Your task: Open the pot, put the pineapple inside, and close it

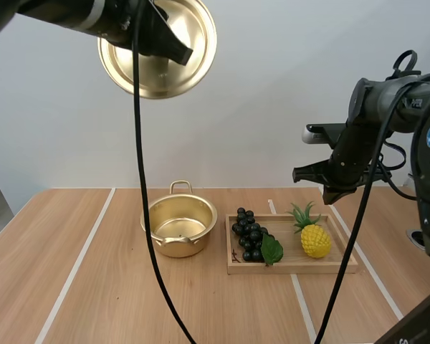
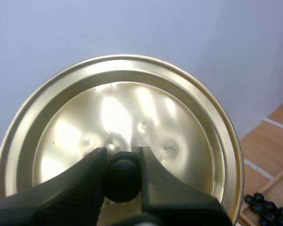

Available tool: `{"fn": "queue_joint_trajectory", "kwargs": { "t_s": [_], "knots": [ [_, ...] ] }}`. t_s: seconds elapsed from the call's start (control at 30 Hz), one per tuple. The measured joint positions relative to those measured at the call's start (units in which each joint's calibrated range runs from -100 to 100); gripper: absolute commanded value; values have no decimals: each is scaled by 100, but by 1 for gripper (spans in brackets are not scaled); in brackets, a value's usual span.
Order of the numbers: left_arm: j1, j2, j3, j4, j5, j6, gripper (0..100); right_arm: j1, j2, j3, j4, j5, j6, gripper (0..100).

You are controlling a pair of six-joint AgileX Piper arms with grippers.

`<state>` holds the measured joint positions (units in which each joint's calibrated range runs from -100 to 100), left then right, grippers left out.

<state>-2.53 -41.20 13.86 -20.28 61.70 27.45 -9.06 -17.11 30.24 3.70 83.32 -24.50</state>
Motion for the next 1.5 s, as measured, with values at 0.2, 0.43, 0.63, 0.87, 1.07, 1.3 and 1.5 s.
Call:
{"fn": "queue_joint_trajectory", "kwargs": {
  "t_s": [0.2, 0.43, 0.63, 0.87, 1.07, 1.3, 1.5],
  "knots": [
    [0, -376, -32, 0, -818, 10, 0, 0, 94, 0, 11, 108, -2, 71],
    [0, -324, -470, 0, -978, 10, 0, 0, 94, 0, 66, 108, -11, 86],
    [0, -168, -1264, 0, -335, 10, 0, 0, 94, 0, 100, -48, -11, 100],
    [0, -156, -2248, 0, 134, 10, 0, 0, 94, 385, 109, -710, -11, 100],
    [0, -156, -2718, -87, 204, 10, 0, 0, 94, 1289, 109, -1867, -11, 100],
    [0, -156, -2828, -98, 724, 10, 0, 0, 144, 1883, 147, -2890, -11, 100],
    [0, -156, -2828, -98, 950, 10, 0, 0, 682, 1954, 158, -3158, -11, 100]
  ]
}}
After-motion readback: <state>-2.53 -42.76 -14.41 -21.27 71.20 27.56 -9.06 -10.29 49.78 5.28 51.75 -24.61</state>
